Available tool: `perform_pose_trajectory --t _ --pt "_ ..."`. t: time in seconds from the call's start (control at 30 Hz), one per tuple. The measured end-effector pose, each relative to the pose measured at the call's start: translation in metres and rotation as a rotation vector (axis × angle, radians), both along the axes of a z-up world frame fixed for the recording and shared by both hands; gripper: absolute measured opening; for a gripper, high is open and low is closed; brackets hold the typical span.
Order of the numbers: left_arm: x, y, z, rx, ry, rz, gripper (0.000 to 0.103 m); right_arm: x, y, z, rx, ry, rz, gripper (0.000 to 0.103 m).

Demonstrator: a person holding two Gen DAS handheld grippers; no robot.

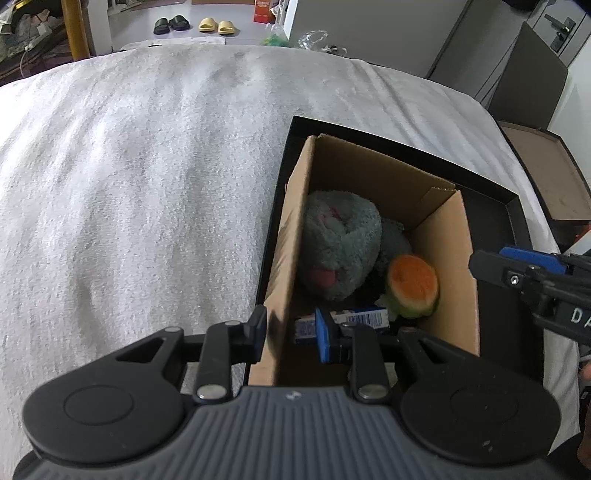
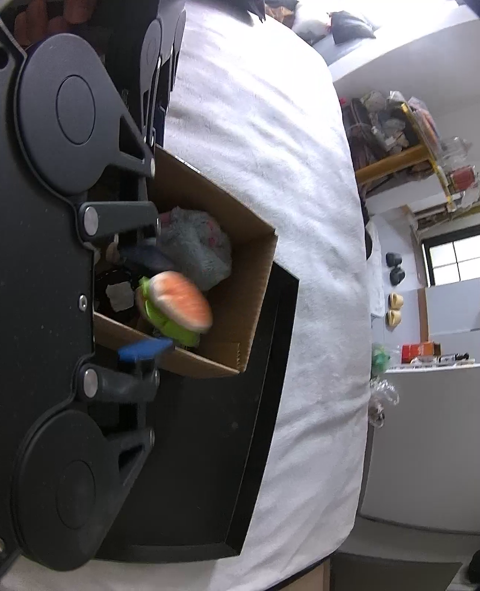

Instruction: Organize soft objects

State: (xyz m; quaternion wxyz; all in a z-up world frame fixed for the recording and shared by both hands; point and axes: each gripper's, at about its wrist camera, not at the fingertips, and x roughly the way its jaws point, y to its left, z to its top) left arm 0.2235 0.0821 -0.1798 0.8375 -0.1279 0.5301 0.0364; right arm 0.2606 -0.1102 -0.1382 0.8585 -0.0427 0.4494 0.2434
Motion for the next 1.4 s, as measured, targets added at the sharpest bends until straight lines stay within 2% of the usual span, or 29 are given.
perform_pose_trajectory --t 0.27,0.4,0.6,0.87,1.07,1.4 --pt "-0.005 -0.002 0.017 -0.003 -0.018 -0.021 0.028 -0.011 -0.011 0.015 0.017 -0.009 -0.061 0.046" --pt "-0.011 -0.005 0.032 0.011 -0.037 -0.031 0.041 -0.019 -0.016 0.021 0.026 -0.010 -0.085 0.048" --pt "-0.023 -0.012 0.053 0.033 -0.062 -0.038 0.057 -0.030 -0.029 0.032 0.046 -0.016 -0.127 0.058" --pt "-0.043 -0.033 0.085 0.074 -0.106 -0.085 0.080 -0.055 -0.057 0.053 0.092 -0.042 -0.204 0.089" --pt "-0.060 -0.042 0.106 0.096 -0.126 -0.097 0.087 -0.074 -0.074 0.068 0.117 -0.061 -0.241 0.102" --pt "-0.092 -0.052 0.139 0.118 -0.168 -0.109 0.094 -0.101 -0.090 0.086 0.110 -0.081 -0.288 0.103"
